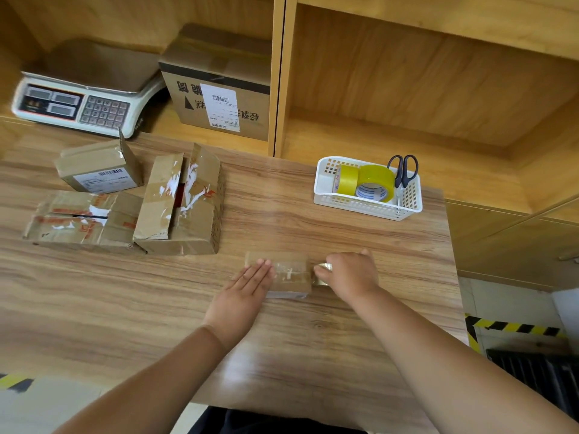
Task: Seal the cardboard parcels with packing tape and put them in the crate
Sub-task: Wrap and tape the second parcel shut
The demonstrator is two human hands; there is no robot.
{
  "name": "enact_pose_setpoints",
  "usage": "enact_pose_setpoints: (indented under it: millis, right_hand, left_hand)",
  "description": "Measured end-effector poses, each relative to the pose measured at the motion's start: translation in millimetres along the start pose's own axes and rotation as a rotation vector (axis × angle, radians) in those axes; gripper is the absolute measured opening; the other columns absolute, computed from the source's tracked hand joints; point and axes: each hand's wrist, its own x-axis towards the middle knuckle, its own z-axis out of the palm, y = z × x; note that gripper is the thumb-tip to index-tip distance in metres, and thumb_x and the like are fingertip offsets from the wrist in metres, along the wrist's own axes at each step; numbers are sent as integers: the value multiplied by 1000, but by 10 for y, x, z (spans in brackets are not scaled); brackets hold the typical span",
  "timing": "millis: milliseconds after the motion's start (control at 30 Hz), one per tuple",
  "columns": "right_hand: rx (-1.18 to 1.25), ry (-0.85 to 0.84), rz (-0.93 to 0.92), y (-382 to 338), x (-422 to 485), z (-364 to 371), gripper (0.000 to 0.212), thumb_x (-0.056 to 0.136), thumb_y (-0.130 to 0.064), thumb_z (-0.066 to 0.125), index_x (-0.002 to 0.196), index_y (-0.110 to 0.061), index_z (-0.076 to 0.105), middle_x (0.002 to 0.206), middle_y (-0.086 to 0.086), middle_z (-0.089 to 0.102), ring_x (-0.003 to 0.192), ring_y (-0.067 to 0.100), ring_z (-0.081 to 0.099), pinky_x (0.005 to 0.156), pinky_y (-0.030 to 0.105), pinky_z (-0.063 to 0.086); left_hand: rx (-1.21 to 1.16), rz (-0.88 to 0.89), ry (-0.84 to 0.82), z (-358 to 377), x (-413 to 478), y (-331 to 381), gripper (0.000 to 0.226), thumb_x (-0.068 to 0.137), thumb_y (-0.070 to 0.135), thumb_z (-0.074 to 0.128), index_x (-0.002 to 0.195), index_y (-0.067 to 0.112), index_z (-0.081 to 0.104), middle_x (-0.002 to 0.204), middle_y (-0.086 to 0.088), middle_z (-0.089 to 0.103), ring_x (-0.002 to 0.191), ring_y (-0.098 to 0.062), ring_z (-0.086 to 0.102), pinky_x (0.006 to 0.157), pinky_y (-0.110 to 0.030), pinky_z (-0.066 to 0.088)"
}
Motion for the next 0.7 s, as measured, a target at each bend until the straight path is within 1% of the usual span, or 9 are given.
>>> enact_pose_setpoints:
  millis: [67, 167, 200, 300, 367, 467, 500, 633, 700]
  right_hand:
    - [3, -3, 5, -6, 6, 9, 42, 94, -53, 37, 69, -22, 50, 66, -5, 56, 67, 21, 50, 85, 34, 27]
    - [20, -20, 15, -20, -1, 26, 45, 94, -53, 37, 61, -23, 40, 60, -6, 50, 66, 21, 49, 90, 35, 29]
    - [30, -22, 18, -25, -6, 33, 44, 94, -53, 38, 62, -23, 42, 60, -6, 49, 66, 21, 50, 91, 35, 30]
    - [50, -21, 13, -25, -21, 50, 41, 94, -53, 38, 74, -21, 56, 67, -5, 58, 68, 20, 52, 90, 34, 30]
    - [52, -19, 2, -16, -26, 67, 42, 95, -53, 39, 85, -21, 63, 76, -3, 65, 75, 21, 57, 89, 34, 28]
    - [50, -15, -7, -9, -28, 87, 43, 95, -54, 39, 96, -21, 65, 90, 1, 70, 87, 22, 62, 90, 35, 27]
    - [55, -21, -7, -10, -32, 88, 43, 95, -55, 39, 97, -21, 65, 92, 1, 70, 89, 22, 62, 90, 36, 27]
    - [128, -50, 6, 3, -65, 50, 46, 93, -58, 41, 106, -21, 65, 103, 0, 70, 99, 21, 61, 91, 34, 26]
    - [189, -39, 16, 13, -89, 2, 44, 91, -60, 44, 102, -23, 65, 96, -2, 70, 97, 20, 60, 89, 33, 25]
  left_hand:
    - [-8, -40, -11, -29, -86, -87, 70, 77, -2, 30, 147, 1, 22, 141, -12, 48, 129, -24, 49, 116, -33, 11]
    - [-11, -36, -21, -125, -86, -85, 56, 81, 9, 34, 135, 1, 44, 136, -14, 53, 125, -25, 53, 115, -32, 11]
    - [1, -34, -32, -163, -54, -60, 54, 82, 16, 37, 131, 0, 52, 133, -15, 57, 124, -26, 54, 115, -32, 12]
    - [28, -25, -49, -272, 121, 44, 59, 70, 28, 67, 122, 2, 62, 127, -13, 60, 124, -27, 50, 116, -35, 19]
    - [35, 12, -110, -384, 285, 142, 75, 61, 32, 77, 128, 4, 56, 135, -11, 54, 130, -26, 44, 117, -37, 20]
    - [77, 118, -203, -458, 537, 298, 81, 85, 33, 60, 149, 5, 18, 157, -11, 17, 146, -24, 10, 118, -36, -2]
    - [87, 113, -226, -474, 608, 336, 82, 89, 35, 55, 150, 5, 10, 157, -10, 11, 146, -24, 6, 118, -37, -3]
    - [109, 83, -236, -525, 701, 411, 84, 88, 47, 56, 146, 2, 14, 145, -12, 29, 134, -27, 28, 112, -39, 22]
    - [97, 63, -225, -558, 696, 394, 86, 86, 53, 56, 146, 4, 18, 140, -10, 35, 128, -27, 34, 107, -39, 27]
